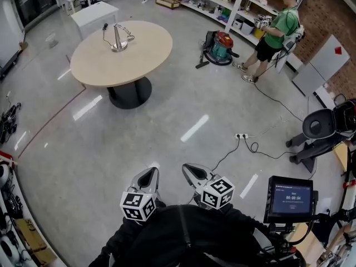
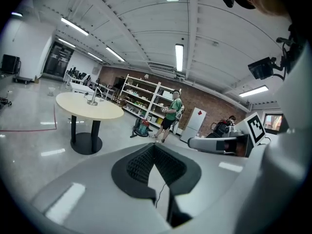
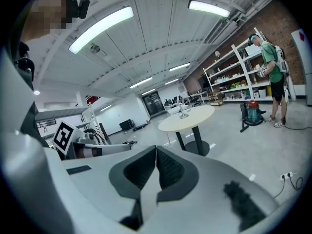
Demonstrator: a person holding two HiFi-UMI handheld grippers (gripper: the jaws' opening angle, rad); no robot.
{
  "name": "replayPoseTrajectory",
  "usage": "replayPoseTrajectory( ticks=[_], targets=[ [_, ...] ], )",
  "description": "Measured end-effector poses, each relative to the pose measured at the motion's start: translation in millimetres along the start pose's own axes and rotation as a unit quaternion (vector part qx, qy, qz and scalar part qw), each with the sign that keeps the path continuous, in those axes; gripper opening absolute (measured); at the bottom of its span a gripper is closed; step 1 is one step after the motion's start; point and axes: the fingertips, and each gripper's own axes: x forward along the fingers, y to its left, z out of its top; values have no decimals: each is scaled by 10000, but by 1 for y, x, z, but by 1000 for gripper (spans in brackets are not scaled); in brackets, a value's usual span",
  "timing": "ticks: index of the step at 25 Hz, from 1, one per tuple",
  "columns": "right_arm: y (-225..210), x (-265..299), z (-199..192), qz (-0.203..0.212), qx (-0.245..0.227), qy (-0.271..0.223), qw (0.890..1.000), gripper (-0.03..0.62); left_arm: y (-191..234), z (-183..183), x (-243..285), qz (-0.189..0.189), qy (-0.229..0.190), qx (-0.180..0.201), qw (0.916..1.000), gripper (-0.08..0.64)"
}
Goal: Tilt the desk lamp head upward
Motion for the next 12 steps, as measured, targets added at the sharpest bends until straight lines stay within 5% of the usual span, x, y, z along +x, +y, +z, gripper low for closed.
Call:
replayPoseTrajectory(
  ticks=[12],
  targets=[
    [38,95,14,-34,-331,475,9983,5,98,23,-7,-90,-69,-464,9989,6]
  ],
)
